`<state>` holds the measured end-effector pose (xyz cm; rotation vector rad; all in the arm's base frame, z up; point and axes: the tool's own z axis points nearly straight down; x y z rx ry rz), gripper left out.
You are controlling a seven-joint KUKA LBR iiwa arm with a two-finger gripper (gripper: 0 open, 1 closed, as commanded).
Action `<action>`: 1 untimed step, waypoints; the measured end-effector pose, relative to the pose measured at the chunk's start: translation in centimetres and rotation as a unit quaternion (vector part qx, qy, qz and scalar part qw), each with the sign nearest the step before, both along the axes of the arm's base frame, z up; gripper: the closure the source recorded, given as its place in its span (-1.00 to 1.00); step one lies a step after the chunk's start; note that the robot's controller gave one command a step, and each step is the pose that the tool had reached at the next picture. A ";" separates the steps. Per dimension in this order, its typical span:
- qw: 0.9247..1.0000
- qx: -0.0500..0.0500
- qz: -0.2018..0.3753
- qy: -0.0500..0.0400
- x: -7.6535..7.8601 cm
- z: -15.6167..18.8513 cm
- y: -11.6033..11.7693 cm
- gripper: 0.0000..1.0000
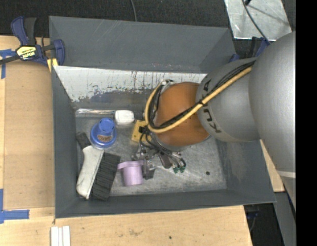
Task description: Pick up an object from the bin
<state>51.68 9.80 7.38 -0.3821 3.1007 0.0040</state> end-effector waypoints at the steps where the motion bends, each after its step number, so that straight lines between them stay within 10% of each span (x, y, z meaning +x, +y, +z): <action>1: 0.995 -0.003 0.103 0.004 0.7 14.6 0.7 1.00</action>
Offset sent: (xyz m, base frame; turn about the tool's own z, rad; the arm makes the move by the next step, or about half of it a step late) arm 0.0000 0.0000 0.0000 0.0000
